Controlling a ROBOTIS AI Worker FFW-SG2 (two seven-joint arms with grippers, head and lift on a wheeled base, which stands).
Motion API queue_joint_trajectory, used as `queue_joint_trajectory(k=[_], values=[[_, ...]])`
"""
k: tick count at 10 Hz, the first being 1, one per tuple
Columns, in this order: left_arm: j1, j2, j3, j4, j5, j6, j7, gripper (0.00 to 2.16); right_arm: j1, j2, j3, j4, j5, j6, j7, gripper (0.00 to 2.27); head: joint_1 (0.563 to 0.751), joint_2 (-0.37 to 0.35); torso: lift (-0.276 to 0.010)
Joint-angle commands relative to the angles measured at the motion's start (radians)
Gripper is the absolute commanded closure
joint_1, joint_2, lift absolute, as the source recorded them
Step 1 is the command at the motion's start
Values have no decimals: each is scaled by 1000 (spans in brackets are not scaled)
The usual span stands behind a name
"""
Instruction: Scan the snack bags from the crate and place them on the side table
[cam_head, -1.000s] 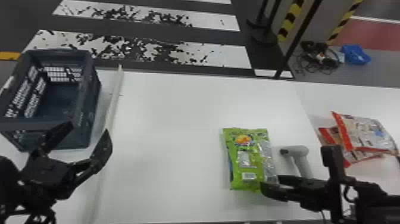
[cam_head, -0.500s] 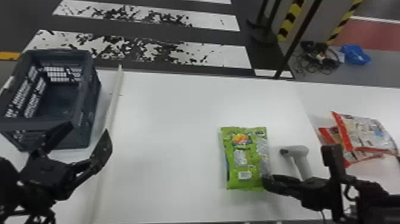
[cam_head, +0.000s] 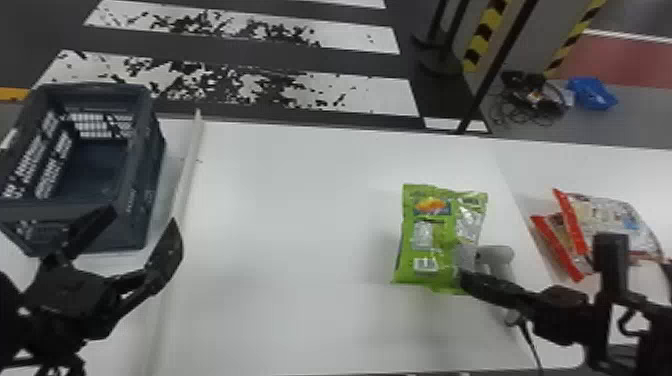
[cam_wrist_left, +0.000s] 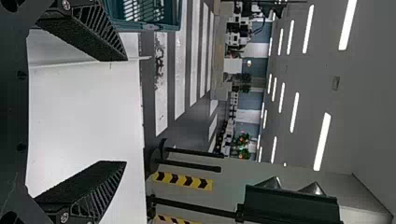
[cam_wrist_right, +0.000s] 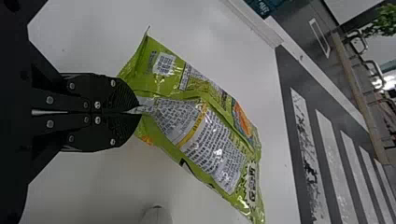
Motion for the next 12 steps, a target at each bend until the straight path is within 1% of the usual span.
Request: queue_joint_trajectory(k=[1,2,3,4,5,6,7,8,9,10,11,12], values=[[0,-4,-1,-3,1,0,0,83,2,29,-99,-21,-76,-41,-5,2236,695,-169,-94],[3,-4,-1,-8,-1,0,0,83,-6,46,-162,-24,-119,-50,-31,2236,695,-191,-94],[5,-4,-1,-13,-1,3,0,83,-13,55,-217,-21,-166,-68,-83,2236,695,-224,-94],[8,-4,-3,-17,-1,3,2,83,-26,60,-267,-1,-206,-84,-129,2236,695,-242,-94],[8,-4,-6,-20,-4,6,3,83,-39,60,-306,30,-249,-105,-177,2236,695,-287,-94],[8,-4,-8,-20,-5,9,3,83,-64,60,-339,79,-282,-133,-218,2233,695,-328,-94],[8,-4,-8,-22,-7,9,3,83,-90,57,-360,136,-298,-160,-252,2233,695,-350,-94],[11,-4,-6,-22,-7,9,3,83,-101,42,-365,199,-320,-216,-301,2233,695,-350,-94],[11,-4,-6,-22,-7,9,3,83,-115,39,-363,265,-332,-283,-345,2233,695,-350,-94],[13,-4,-6,-23,-7,9,3,83,-128,29,-359,328,-343,-320,-385,2233,695,-350,-94],[13,-4,-6,-23,-7,9,3,83,-133,22,-346,381,-346,-381,-416,2213,695,-350,-94],[13,-4,-6,-22,-7,6,3,83,-136,14,-331,420,-352,-397,-442,2145,695,-350,-94]])
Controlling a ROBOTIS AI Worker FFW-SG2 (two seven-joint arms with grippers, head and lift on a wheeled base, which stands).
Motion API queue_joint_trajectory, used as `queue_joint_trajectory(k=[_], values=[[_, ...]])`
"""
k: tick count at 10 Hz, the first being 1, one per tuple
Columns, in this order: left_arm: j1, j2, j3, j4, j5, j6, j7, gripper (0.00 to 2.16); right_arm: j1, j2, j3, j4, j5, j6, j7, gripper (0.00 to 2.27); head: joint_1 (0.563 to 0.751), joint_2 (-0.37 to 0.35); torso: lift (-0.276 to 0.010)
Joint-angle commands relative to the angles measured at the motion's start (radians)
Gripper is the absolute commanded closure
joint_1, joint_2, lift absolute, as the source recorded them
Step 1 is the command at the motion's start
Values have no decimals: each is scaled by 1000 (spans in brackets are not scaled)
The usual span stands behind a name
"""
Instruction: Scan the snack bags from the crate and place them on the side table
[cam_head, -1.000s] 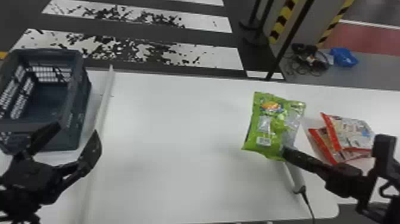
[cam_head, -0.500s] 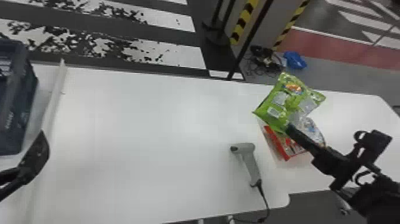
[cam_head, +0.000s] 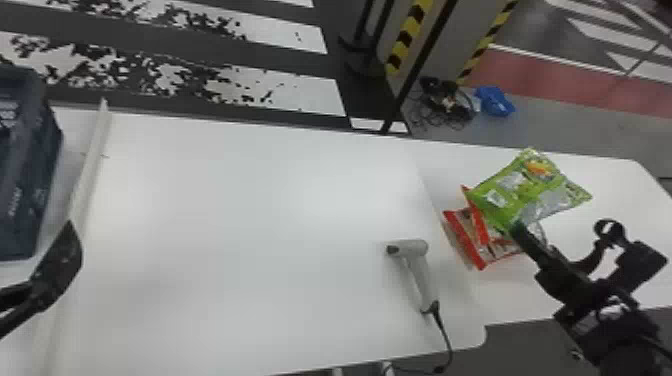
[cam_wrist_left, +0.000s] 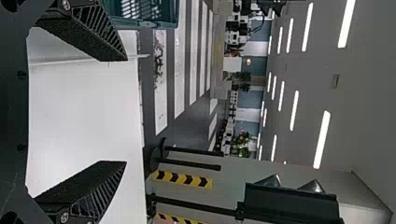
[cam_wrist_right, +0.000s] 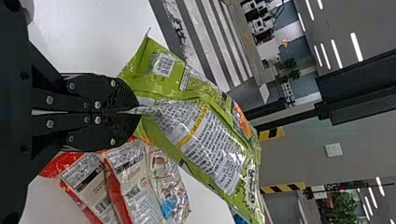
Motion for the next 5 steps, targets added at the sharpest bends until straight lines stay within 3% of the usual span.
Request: queue_joint_trajectory(k=[1,2,4,5], values=[[0,-4,0,3,0,-2,-1,83,-6,-7,25,53,-8,-14,-40,1949,695,-350,-94],[0,-4,0,3,0,-2,-1,83,-22,-14,32,88,-10,20,-61,1642,695,-350,-94],[6,-4,3,3,3,-5,-3,83,-44,-25,51,145,-14,29,-101,130,695,-350,-94],[8,-4,5,1,3,-8,-3,83,-44,-23,54,148,-16,26,-121,22,695,-350,-94]])
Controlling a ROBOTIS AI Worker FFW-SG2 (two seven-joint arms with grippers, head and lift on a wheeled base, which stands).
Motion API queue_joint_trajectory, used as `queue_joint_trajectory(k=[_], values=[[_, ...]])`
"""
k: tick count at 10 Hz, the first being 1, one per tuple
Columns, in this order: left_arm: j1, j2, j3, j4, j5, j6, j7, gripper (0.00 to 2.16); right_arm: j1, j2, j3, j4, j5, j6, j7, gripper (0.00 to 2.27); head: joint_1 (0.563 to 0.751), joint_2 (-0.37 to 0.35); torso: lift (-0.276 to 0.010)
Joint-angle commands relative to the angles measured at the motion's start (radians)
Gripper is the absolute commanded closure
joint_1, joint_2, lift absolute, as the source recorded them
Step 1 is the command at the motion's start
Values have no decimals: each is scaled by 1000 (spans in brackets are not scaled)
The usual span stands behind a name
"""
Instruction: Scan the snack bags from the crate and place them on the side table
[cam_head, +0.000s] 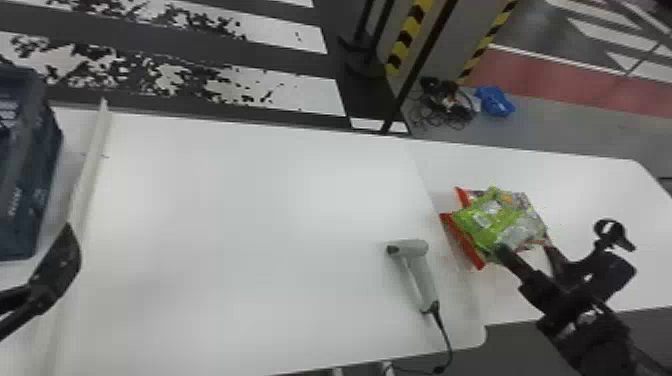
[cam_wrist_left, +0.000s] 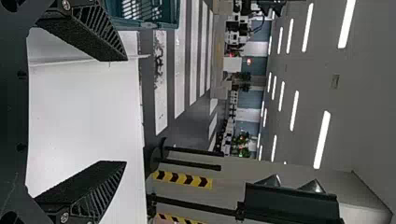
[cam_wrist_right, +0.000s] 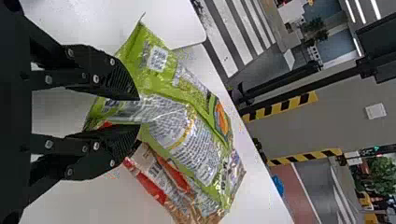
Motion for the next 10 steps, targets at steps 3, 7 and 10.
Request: queue_joint_trajectory(k=[3,7,10], values=[[3,-4,0,-1,0,-1,2,83,39,19,2,-51,-4,-136,-65,49,695,-350,-94],[1,-4,-22,-20,-13,-1,15,83,194,128,93,-341,76,-394,-68,63,695,-350,-94],[1,-4,-60,-34,-43,5,43,83,279,184,215,-500,139,-486,-70,63,695,-350,-94]])
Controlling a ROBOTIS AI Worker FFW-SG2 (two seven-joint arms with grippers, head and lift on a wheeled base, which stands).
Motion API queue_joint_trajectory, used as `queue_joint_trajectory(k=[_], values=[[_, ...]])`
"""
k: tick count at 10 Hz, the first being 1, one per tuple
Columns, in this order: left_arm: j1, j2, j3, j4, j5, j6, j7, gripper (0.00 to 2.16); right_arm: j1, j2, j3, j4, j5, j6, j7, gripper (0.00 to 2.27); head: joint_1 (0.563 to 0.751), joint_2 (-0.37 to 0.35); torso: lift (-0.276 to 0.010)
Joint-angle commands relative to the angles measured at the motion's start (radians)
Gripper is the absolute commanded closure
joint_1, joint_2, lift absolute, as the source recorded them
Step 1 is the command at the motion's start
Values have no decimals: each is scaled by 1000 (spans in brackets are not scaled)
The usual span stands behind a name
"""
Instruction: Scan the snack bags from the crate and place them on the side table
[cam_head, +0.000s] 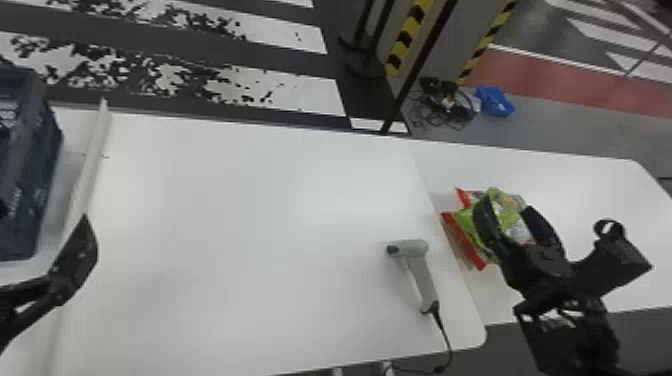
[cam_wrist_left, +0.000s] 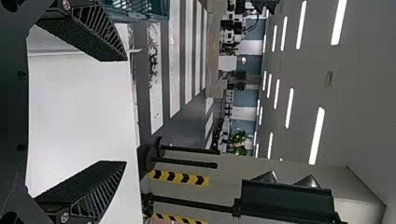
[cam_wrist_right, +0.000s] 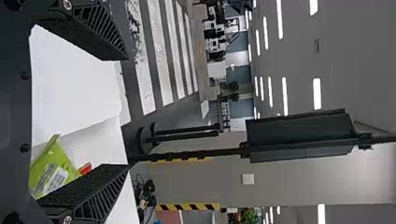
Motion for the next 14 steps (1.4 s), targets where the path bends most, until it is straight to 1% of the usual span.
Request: queue_joint_trajectory(k=[1,2,4,5,8,10,11,13,14], values=[[-1,-4,-28,-2,-17,2,21,83,43,24,75,-67,30,-40,0,63,695,-350,-94],[-5,-4,-54,-2,-34,8,41,83,66,27,141,-87,59,-83,-3,63,695,-350,-94],[-9,-4,-99,-5,-62,42,77,83,94,29,269,-95,157,-184,-49,63,695,-300,-94],[-11,-4,-111,-3,-63,45,83,83,103,29,324,-93,203,-221,-72,63,695,-286,-94],[-12,-4,-129,6,-68,45,117,83,125,30,445,-71,320,-282,-124,63,695,-199,-94],[-11,-4,-134,7,-68,33,138,83,135,46,480,-47,349,-307,-138,63,695,-149,-94],[-11,-4,-140,12,-70,17,156,83,141,56,491,-36,349,-313,-138,63,695,-140,-94],[-8,-4,-145,16,-68,-4,166,87,143,76,496,-2,353,-353,-138,63,695,-119,-94],[-3,-4,-145,18,-68,-10,172,87,146,78,491,10,353,-377,-136,63,695,-118,-94]])
